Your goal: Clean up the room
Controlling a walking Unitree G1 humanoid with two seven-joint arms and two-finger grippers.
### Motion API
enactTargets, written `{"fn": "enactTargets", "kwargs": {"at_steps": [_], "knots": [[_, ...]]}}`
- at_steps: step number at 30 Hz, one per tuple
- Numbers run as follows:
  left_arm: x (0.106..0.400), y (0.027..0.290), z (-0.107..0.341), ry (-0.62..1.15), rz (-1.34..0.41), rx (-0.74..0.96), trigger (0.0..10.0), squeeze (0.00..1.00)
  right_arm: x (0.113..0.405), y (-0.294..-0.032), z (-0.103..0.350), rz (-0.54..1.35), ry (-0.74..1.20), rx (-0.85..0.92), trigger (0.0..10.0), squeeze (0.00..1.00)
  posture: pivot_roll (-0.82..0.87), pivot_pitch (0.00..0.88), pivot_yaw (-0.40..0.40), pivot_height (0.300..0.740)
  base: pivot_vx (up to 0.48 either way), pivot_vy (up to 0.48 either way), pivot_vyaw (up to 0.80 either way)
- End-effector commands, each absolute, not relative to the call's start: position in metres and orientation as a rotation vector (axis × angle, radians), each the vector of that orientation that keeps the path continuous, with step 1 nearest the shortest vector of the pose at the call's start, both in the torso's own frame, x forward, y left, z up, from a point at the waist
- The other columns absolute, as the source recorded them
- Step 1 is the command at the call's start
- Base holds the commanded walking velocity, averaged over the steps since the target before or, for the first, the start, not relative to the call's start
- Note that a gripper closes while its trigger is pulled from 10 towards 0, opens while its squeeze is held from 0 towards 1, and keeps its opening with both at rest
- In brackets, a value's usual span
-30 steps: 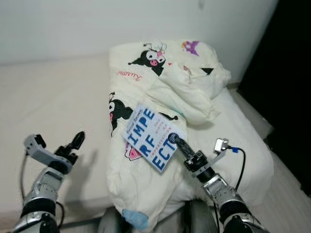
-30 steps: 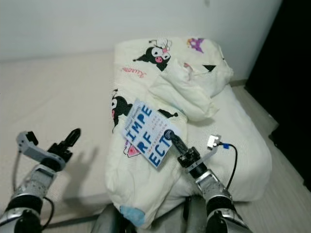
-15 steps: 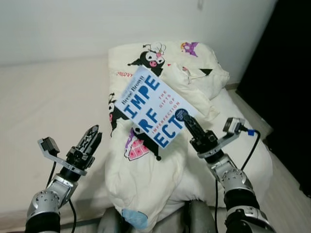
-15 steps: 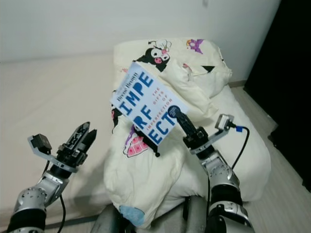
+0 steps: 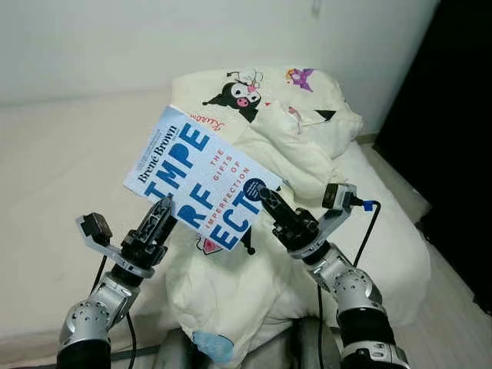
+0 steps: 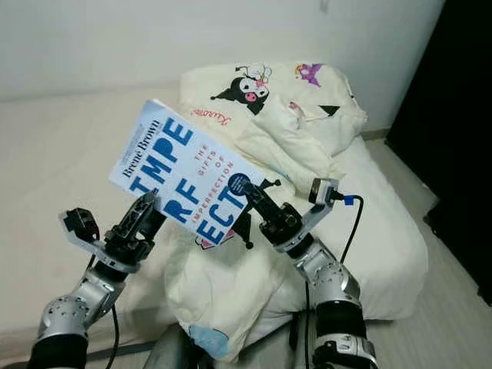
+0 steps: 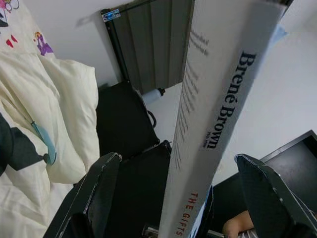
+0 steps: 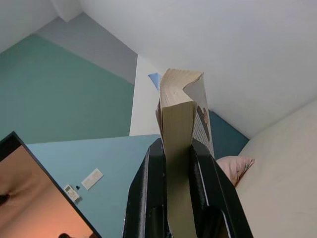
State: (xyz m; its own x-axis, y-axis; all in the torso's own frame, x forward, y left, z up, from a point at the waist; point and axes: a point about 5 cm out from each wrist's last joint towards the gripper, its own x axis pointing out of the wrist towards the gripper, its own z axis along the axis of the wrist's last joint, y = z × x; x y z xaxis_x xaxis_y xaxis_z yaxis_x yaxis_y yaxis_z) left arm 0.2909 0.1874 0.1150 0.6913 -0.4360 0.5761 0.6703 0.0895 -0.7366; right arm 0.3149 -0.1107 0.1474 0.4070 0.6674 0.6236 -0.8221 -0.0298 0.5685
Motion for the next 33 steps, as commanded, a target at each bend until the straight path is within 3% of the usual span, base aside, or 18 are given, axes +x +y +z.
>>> {"fn": "enactTargets", "kwargs": {"at_steps": [1, 3, 4, 5, 6, 24, 25, 27, 28, 30, 31, 33], "knots": [[0.29, 0.186, 0.115, -0.236, -0.836, -1.239, 10.0, 0.0, 0.312, -0.108, 0.15, 1.221, -0.198, 1.074, 0.0, 0.0, -0.03, 0.153, 0.003, 0.6, 0.0, 0.0, 0.0], [0.29, 0.186, 0.115, -0.236, -0.836, -1.239, 10.0, 0.0, 0.312, -0.108, 0.15, 1.221, -0.198, 1.074, 0.0, 0.0, -0.03, 0.153, 0.003, 0.6, 0.0, 0.0, 0.0], [0.289, 0.187, 0.117, -0.245, -0.838, -1.242, 8.0, 0.0, 0.311, -0.107, 0.148, 1.214, -0.188, 1.07, 0.0, 0.0, -0.03, 0.151, 0.002, 0.6, 0.0, 0.0, 0.0], [0.289, 0.187, 0.117, -0.245, -0.838, -1.242, 8.0, 0.0, 0.311, -0.107, 0.148, 1.214, -0.188, 1.07, 0.0, 0.0, -0.03, 0.151, 0.002, 0.6, 0.0, 0.0, 0.0], [0.288, 0.189, 0.119, -0.263, -0.851, -1.247, 0.0, 0.0, 0.311, -0.105, 0.147, 1.206, -0.178, 1.065, 0.0, 0.0, -0.03, 0.154, 0.003, 0.6, 0.0, 0.0, 0.0], [0.286, 0.186, 0.128, -0.284, -0.909, -1.233, 0.0, 0.0, 0.309, -0.095, 0.136, 1.149, -0.074, 1.011, 0.0, 0.0, -0.03, 0.146, 0.0, 0.6, 0.0, 0.0, 0.0], [0.286, 0.186, 0.128, -0.28, -0.904, -1.228, 0.0, 0.0, 0.312, -0.096, 0.134, 1.101, -0.063, 0.999, 8.5, 0.0, -0.03, 0.145, 0.0, 0.6, 0.0, 0.0, 0.0], [0.286, 0.186, 0.128, -0.28, -0.904, -1.228, 0.0, 0.0, 0.312, -0.096, 0.134, 1.101, -0.063, 0.999, 8.5, 0.0, -0.03, 0.145, 0.0, 0.6, 0.0, 0.0, 0.0], [0.287, 0.186, 0.128, -0.278, -0.897, -1.226, 0.0, 0.0, 0.317, -0.099, 0.132, 1.044, -0.061, 0.99, 10.0, 0.0, -0.03, 0.143, -0.001, 0.6, 0.0, 0.0, 0.0], [0.287, 0.186, 0.128, -0.278, -0.897, -1.226, 0.0, 0.0, 0.317, -0.099, 0.132, 1.044, -0.061, 0.99, 10.0, 0.0, -0.03, 0.143, -0.001, 0.6, 0.0, 0.0, 0.0], [0.288, 0.186, 0.127, -0.274, -0.877, -1.223, 0.0, 0.0, 0.326, -0.107, 0.131, 0.942, -0.074, 0.996, 10.0, 1.0, -0.03, 0.144, 0.0, 0.6, 0.0, 0.0, 0.0], [0.292, 0.191, 0.122, -0.265, -0.806, -1.224, 0.0, 0.0, 0.338, -0.128, 0.134, 0.791, -0.117, 1.008, 10.0, 1.0, -0.03, 0.145, 0.0, 0.6, 0.0, 0.0, 0.0]]}}
